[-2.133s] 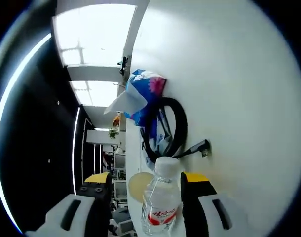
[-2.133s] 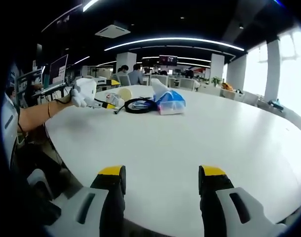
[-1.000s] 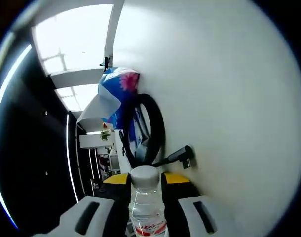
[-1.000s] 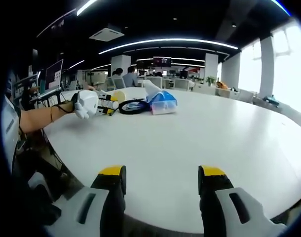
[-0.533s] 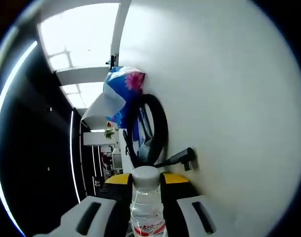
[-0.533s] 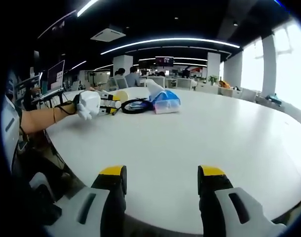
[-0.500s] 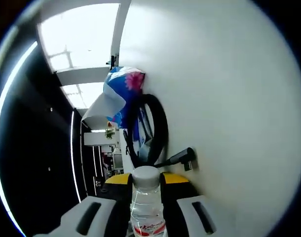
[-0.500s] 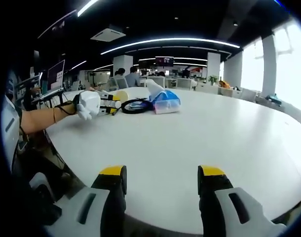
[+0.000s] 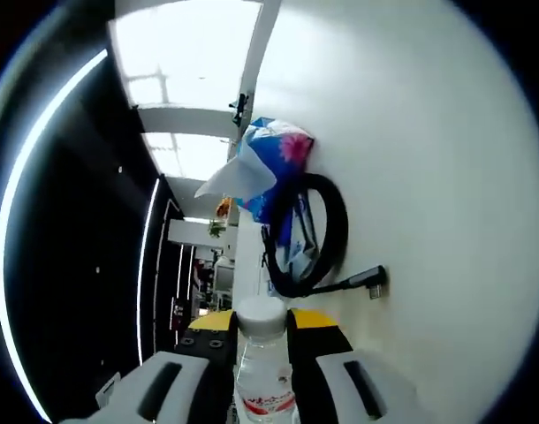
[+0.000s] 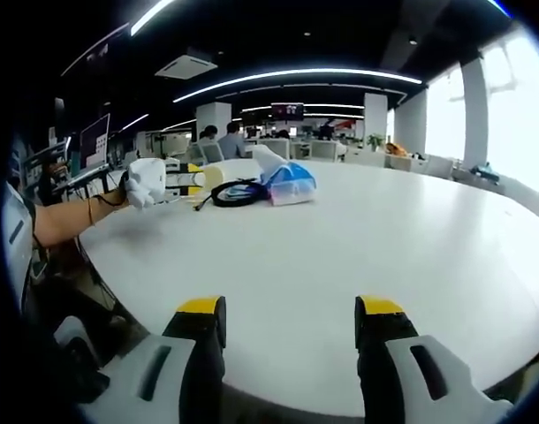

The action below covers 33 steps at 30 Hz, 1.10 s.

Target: Arrange the tabletop items into an orderly group along one side of the table until the central work area is clear of visible clutter.

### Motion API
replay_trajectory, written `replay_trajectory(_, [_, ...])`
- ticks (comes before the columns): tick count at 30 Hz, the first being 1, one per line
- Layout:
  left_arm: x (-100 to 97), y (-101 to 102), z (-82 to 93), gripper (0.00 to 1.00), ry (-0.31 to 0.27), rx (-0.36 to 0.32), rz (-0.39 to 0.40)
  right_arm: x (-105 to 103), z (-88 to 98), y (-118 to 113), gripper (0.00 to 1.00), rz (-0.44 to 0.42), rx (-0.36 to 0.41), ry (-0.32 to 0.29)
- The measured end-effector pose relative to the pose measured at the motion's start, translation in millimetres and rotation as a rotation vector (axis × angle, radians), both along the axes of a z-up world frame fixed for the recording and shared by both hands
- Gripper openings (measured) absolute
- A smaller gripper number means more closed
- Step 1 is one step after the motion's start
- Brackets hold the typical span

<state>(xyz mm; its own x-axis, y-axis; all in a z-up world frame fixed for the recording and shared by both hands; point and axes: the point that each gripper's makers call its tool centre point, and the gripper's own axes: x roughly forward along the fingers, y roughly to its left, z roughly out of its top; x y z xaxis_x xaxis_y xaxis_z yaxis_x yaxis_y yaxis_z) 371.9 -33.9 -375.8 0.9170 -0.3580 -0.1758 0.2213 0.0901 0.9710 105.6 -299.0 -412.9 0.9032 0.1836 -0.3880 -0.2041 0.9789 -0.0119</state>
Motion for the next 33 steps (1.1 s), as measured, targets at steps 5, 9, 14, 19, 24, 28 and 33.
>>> replay_trajectory(5, [-2.0, 6, 15.4, 0.2, 0.008, -0.085, 0.017, 0, -1.0, 1, 0.58, 0.0, 0.006, 0.005])
replay_trajectory(9, [-5.9, 12, 33.9, 0.2, 0.002, -0.198, 0.032, -2, 0.7, -1, 0.58, -0.012, 0.011, -0.001])
replay_trajectory(14, [-5.5, 27, 58.7, 0.2, 0.022, -0.338, 0.078, -4, -3.2, -2, 0.57, -0.019, 0.013, 0.011])
replay_trajectory(19, [-6.3, 40, 73.1, 0.2, 0.055, -0.404, 0.1, -4, -1.9, -3, 0.57, -0.024, 0.017, 0.006])
replay_trajectory(24, [-3.3, 50, 81.1, 0.2, 0.082, -0.452, 0.117, -3, 0.3, -4, 0.57, -0.031, 0.025, -0.005])
replay_trajectory(28, [0.8, 64, 90.5, 0.2, 0.13, -0.541, 0.14, -4, -2.7, -5, 0.57, -0.032, 0.022, 0.006])
replay_trajectory(33, [10.9, 85, 100.1, 0.2, 0.192, -0.663, 0.195, -3, -1.7, -6, 0.57, -0.036, 0.023, 0.003])
